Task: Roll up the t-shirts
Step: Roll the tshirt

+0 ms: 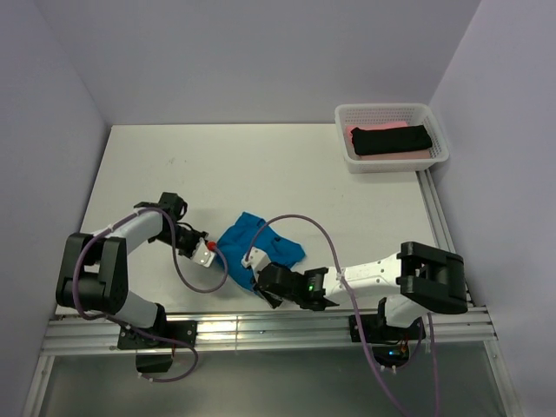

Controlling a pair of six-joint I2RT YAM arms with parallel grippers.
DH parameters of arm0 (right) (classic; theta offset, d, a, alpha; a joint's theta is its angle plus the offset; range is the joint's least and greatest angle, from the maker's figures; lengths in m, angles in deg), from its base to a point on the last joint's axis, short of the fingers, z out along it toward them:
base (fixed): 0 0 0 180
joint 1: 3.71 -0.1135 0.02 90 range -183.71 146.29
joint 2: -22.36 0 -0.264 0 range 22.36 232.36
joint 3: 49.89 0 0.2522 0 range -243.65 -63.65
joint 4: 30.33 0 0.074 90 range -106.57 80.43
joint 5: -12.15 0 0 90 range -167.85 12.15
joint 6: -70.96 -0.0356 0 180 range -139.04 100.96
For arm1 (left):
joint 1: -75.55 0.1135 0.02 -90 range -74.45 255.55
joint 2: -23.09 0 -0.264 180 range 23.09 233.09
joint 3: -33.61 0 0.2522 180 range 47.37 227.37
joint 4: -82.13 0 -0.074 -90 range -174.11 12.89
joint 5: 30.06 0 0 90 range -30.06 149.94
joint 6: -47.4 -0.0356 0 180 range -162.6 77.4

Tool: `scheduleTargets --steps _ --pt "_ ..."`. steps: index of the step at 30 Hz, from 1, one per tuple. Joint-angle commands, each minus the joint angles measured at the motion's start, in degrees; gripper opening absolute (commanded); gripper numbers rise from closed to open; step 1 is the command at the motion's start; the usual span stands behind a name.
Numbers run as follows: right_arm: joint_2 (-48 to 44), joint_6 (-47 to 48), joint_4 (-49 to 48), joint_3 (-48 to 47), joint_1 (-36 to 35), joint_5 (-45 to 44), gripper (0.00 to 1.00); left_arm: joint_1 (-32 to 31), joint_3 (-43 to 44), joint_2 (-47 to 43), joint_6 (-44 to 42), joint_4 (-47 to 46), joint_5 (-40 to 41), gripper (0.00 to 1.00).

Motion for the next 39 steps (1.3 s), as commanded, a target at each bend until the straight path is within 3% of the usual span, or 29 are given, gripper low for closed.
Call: scheduleTargets --steps 1,10,18,39 --pt "-2.26 -5.63 -5.81 2.66 1.81 7.78 0.0 -0.93 4.21 1.62 -19.67 10.37 5.13 0.0" --pt "-6.12 -12.84 -16.97 9.52 7.0 21.84 0.0 -2.25 17.2 8.29 -15.63 24.86 8.03 0.0" --pt "-6.92 -17.06 -22.61 13.12 11.57 30.19 0.0 -4.8 24.07 14.27 -9.74 32.17 12.16 0.0" --pt "-7.97 -33.15 -30.0 22.09 13.51 25.89 0.0 -12.01 35.59 26.14 2.3 33.15 20.86 0.0"
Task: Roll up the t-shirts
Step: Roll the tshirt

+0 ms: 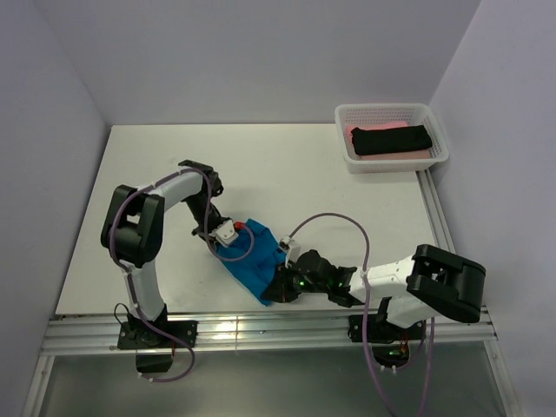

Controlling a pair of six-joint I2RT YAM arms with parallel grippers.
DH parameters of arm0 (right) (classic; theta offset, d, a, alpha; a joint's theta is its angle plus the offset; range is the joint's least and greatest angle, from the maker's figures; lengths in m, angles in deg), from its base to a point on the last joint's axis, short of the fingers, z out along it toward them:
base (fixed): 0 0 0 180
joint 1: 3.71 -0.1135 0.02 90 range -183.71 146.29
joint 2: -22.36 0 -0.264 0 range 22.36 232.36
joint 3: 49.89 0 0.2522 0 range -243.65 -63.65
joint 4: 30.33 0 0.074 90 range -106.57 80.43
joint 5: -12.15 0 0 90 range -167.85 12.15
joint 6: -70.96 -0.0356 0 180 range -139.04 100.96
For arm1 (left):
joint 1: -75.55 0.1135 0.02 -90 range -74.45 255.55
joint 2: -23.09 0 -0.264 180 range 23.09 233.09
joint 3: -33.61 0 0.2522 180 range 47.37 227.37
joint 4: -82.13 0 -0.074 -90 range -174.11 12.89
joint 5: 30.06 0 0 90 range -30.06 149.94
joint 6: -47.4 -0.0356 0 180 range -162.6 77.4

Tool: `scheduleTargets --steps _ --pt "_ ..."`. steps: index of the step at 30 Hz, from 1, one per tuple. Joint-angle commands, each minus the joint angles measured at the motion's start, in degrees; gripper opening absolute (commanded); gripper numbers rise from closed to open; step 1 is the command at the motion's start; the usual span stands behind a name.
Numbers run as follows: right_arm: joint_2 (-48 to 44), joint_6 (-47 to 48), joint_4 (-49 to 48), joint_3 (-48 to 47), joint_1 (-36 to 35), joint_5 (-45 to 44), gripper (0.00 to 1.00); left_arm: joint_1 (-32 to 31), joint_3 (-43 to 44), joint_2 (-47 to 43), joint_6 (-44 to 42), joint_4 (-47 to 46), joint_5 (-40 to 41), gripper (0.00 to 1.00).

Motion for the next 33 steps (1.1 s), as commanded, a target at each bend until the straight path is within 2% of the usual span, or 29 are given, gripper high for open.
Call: scheduleTargets --steps 1,6,12,18,25,29,33 --pt "-0.17 -3.19 1.19 1.44 -0.09 0.65 0.0 -0.27 1.84 1.47 0.97 0.23 6.85 0.0" --pt "5.88 -0.3 3.39 -3.47 0.61 2.31 0.0 0.25 1.75 1.38 1.06 0.23 6.33 0.0" --pt "13.18 1.29 -1.43 -5.68 4.56 9.6 0.0 2.8 1.32 0.68 0.8 0.23 7.29 0.0" --pt "19.68 3.66 -1.71 -12.35 6.77 14.61 0.0 9.12 -2.98 -1.42 -2.45 0.23 8.44 0.0" --pt "26.99 7.27 4.71 -24.22 6.77 17.17 0.0 16.15 -6.85 -4.41 -4.91 0.14 10.46 0.0" --pt "25.42 6.14 1.91 -21.52 6.94 17.08 0.0 17.31 -5.98 -4.86 -4.48 0.23 11.25 0.01" --pt "23.48 0.52 -5.46 -16.24 7.56 17.96 0.0 16.61 -3.35 -4.59 -4.13 0.32 12.13 0.0"
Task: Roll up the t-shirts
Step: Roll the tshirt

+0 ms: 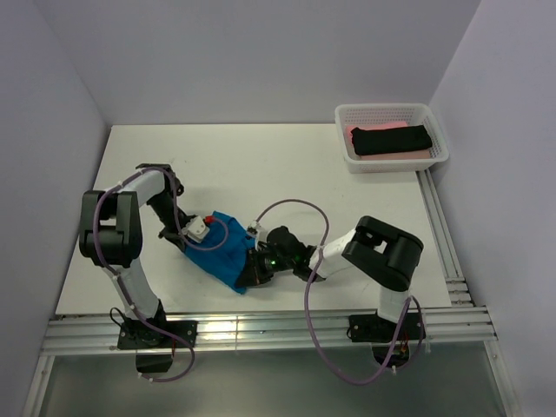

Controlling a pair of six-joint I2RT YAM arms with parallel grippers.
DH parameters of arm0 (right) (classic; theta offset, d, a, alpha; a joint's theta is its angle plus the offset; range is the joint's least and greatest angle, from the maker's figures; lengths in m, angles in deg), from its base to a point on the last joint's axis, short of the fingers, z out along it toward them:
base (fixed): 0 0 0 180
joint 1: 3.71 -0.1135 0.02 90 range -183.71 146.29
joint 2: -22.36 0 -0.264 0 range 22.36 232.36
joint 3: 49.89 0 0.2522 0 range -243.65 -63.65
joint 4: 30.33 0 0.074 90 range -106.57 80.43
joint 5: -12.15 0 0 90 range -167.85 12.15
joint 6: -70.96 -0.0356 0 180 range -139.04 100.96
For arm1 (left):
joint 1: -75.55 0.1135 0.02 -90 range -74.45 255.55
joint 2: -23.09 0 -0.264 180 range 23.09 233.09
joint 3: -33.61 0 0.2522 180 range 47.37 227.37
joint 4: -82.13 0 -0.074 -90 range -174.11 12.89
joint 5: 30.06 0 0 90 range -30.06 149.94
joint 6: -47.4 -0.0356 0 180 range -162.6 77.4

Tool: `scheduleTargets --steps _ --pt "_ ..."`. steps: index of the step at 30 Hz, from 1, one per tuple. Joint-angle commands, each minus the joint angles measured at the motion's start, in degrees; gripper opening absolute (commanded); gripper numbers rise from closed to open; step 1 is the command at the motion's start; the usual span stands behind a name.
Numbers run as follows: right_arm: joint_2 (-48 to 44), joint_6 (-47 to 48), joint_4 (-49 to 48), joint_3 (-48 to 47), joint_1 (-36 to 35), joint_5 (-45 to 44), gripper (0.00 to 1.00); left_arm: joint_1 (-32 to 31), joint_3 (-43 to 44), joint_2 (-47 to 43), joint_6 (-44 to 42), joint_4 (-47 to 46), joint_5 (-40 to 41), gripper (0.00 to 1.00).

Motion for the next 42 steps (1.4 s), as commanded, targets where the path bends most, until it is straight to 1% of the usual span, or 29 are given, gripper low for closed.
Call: scheduleTargets --steps 1,4,7,9,14,18,22,24,25,27,29,30,31,33,34,36,37,38,39,40,41,42 --pt "-2.12 -4.25 -5.38 5.43 0.89 1.04 0.0 -0.49 3.21 -1.12 -2.93 1.39 4.28 0.0" --pt "-1.5 -9.27 -11.01 8.07 1.07 1.05 0.0 -2.16 5.32 0.46 -1.6 1.39 4.55 0.01" --pt "-0.36 -13.22 -14.63 9.65 1.07 0.95 0.0 -3.65 7.87 2.39 -0.11 1.39 3.85 0.0" --pt "1.04 -15.51 -15.34 10.01 1.07 1.13 0.0 -4.88 9.45 3.45 0.68 1.39 3.84 0.0" --pt "3.77 -18.94 -17.36 10.44 1.07 1.4 0.0 -7.08 13.23 9.51 4.55 1.39 5.6 0.0" --pt "5.26 -23.41 -18.41 12.63 0.98 -1.15 0.0 -9.97 16.13 15.22 8.67 1.39 8.23 0.0" --pt "7.37 -26.76 -20.88 15.27 0.98 -3.43 0.0 -11.56 18.5 17.16 10.44 1.39 9.03 0.0" --pt "7.99 -27.38 -20.97 16.15 0.72 -4.22 0.08 -12.0 19.47 17.34 10.97 1.39 9.03 0.0" --pt "7.82 -27.29 -20.27 16.42 0.63 -4.75 0.17 -12.09 19.56 17.34 11.14 1.39 9.47 0.0" --pt "6.24 -25.98 -18.87 16.6 0.1 -6.07 0.26 -12.62 19.65 17.6 11.76 1.39 10.43 0.01" --pt "4.31 -23.71 -14.66 15.99 -0.33 -7.12 0.34 -12.88 19.65 17.96 12.11 1.39 10.61 0.0" --pt "1.78 -22.91 -12.47 15.72 -0.6 -8.0 0.36 -13.06 19.65 17.87 12.2 1.39 10.61 0.0" --pt "0.36 -21.86 -7.66 15.2 -0.77 -9.4 0.39 -13.15 19.65 17.87 12.29 1.39 10.61 0.0" --pt "-4.39 -18.87 -2.63 13.97 -1.39 -11.16 0.46 -13.5 19.39 17.61 12.2 1.3 10.53 0.0" --pt "-5.97 -17.64 3.75 13.35 -1.65 -13.09 0.47 -13.59 19.39 17.43 12.2 1.39 10.7 0.0" --pt "-11.13 -13.86 10.29 11.24 -2.44 -15.73 0.51 -13.85 19.65 17.26 12.46 1.39 10.79 0.0" --pt "-13.08 -12.54 16.5 10.8 -2.79 -17.57 0.51 -13.94 19.65 17.25 12.46 1.3 10.88 0.0" --pt "-17.02 -9.22 19.69 9.49 -3.15 -20.72 0.53 -14.02 19.65 17.25 12.64 1.3 11.05 0.0" --pt "-19.06 -7.54 23.12 8.7 -3.5 -23.45 0.54 -14.11 19.91 17.25 12.73 1.39 10.88 0.0" --pt "-21.08 -5.69 29.94 7.82 -4.63 -26.17 0.55 -14.2 19.92 17.34 12.81 1.39 10.88 0.0" --pt "-24.41 -1.58 32.79 5.81 -5.34 -32.03 0.57 -14.29 19.92 17.43 12.9 1.39 10.96 0.0" --pt "-25.75 0.37 35.34 4.83 -6.3 -34.79 0.59 -14.38 20.0 17.69 12.99 1.39 11.05 0.0"
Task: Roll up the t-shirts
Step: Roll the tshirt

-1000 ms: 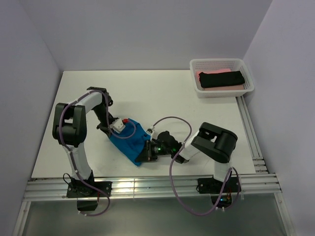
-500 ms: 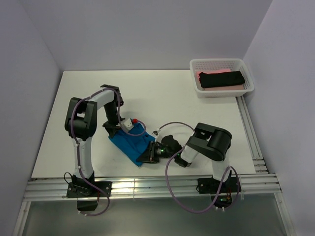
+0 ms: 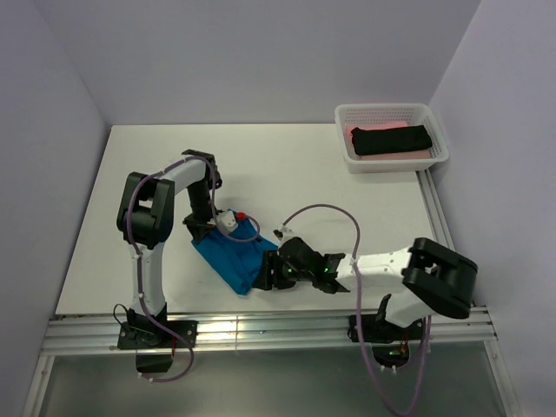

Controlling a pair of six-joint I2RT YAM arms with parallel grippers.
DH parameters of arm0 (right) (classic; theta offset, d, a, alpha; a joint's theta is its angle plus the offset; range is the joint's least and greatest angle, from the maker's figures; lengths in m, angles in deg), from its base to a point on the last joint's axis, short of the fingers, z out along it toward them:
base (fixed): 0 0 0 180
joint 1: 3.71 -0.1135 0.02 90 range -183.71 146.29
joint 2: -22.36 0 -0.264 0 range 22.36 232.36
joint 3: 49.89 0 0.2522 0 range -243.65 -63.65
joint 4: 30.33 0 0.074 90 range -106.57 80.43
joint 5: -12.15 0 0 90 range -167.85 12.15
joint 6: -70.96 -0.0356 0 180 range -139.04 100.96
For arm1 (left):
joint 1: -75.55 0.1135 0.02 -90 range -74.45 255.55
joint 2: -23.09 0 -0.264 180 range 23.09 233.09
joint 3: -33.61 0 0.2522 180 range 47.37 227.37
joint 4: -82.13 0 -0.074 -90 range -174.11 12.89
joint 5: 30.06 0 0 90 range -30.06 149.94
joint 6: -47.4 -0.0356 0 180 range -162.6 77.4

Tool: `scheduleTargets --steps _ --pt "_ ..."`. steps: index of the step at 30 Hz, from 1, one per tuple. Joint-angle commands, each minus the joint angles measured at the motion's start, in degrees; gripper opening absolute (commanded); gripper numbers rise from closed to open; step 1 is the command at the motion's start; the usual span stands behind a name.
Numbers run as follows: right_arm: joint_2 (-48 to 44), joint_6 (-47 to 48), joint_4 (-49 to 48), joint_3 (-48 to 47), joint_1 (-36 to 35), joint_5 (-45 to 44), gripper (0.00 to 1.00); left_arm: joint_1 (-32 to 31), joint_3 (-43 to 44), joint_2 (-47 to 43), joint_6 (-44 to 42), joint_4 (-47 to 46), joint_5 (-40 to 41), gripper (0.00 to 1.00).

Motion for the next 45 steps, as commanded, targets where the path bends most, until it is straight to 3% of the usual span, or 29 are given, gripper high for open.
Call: scheduleTargets --steps 1,4,7,14,25,37,45 --pt "-6.83 12.3 21.53 -6.71 -4.14 -16.35 0.62 -0.39 0.97 2.17 -1.04 -7.01 2.62 0.0" --pt "-10.26 17.66 22.55 -8.05 -6.7 -20.94 0.73 -0.74 1.05 2.27 -1.04 -7.09 2.27 0.0" --pt "-11.23 21.09 18.86 -7.61 -8.81 -20.95 0.77 -0.92 0.88 1.65 -1.3 -7.01 1.56 0.0" --pt "1.85 25.93 16.13 -16.2 -17.16 -35.08 0.9 -1.0 0.09 -0.55 -1.66 -7.01 1.38 0.0" --pt "11.17 32.43 12.97 -22.2 -19.1 -38.0 0.88 -1.0 -1.67 -4.41 -2.97 -7.09 0.42 0.0" --pt "14.43 38.41 7.34 -22.2 -19.63 -35.45 0.81 -1.0 -2.37 -6.7 -2.54 -7.01 0.16 0.0" --pt "17.86 38.68 9.36 -27.12 -20.51 -36.16 0.81 -1.0 -2.55 -6.44 -1.57 -7.01 0.51 0.0"
